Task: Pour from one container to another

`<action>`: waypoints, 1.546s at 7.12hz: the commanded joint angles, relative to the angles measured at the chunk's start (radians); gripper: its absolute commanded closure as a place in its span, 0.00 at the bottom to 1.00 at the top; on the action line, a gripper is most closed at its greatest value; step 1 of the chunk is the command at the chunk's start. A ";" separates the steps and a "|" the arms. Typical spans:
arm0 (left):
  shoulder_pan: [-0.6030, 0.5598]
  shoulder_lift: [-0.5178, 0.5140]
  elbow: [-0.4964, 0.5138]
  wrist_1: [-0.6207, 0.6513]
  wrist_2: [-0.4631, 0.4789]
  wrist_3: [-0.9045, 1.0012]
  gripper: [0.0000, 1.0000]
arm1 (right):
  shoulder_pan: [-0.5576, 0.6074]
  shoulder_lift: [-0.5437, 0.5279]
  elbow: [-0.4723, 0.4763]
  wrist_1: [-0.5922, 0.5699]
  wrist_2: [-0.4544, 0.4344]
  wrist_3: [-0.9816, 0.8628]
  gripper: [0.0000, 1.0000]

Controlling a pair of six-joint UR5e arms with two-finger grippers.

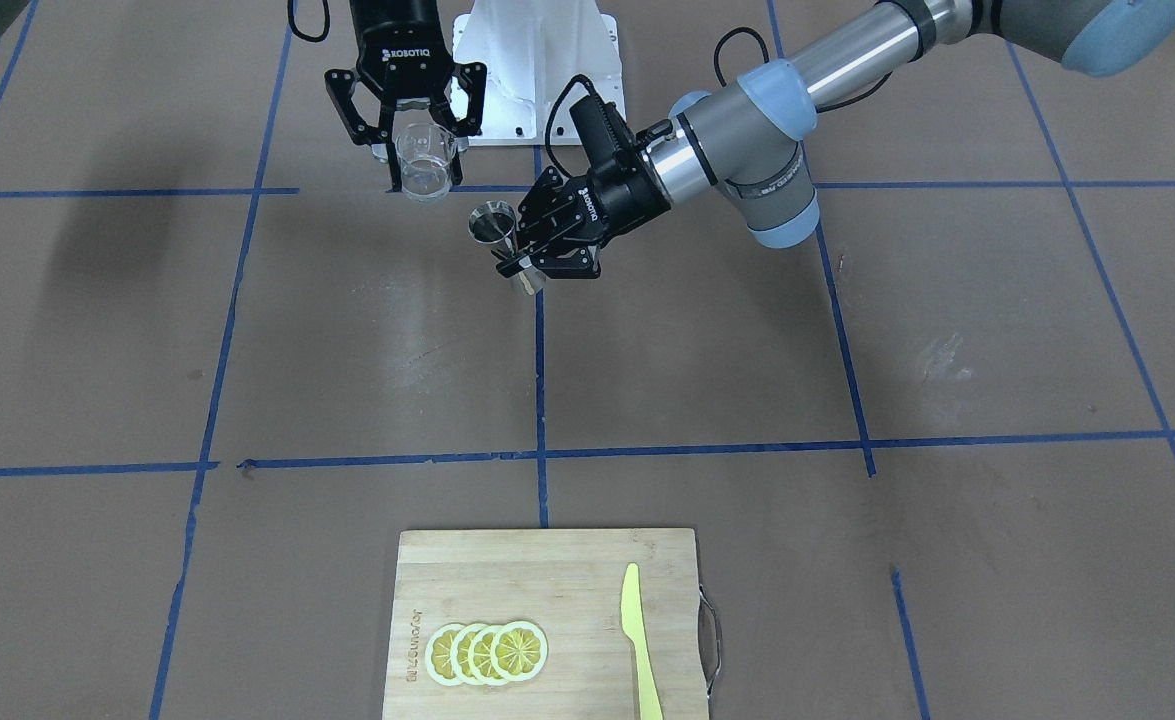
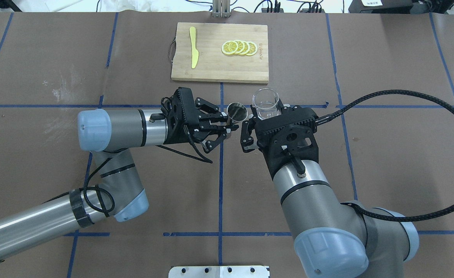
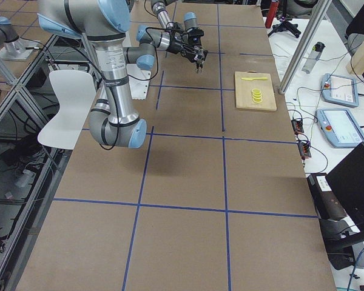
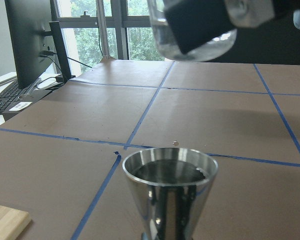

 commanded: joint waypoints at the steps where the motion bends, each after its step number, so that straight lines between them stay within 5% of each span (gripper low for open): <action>1: -0.061 0.051 -0.051 0.000 -0.001 -0.055 1.00 | 0.002 -0.002 -0.002 0.000 0.000 0.000 1.00; 8: -0.255 0.406 -0.294 -0.011 0.003 -0.280 1.00 | 0.000 -0.002 -0.003 0.000 0.000 0.000 1.00; 9: -0.256 0.462 -0.323 -0.053 0.041 -0.361 1.00 | 0.000 -0.002 -0.005 0.000 0.000 0.000 1.00; 11: -0.255 0.568 -0.328 -0.185 0.279 -0.461 1.00 | 0.000 -0.002 -0.005 0.000 0.000 0.000 1.00</action>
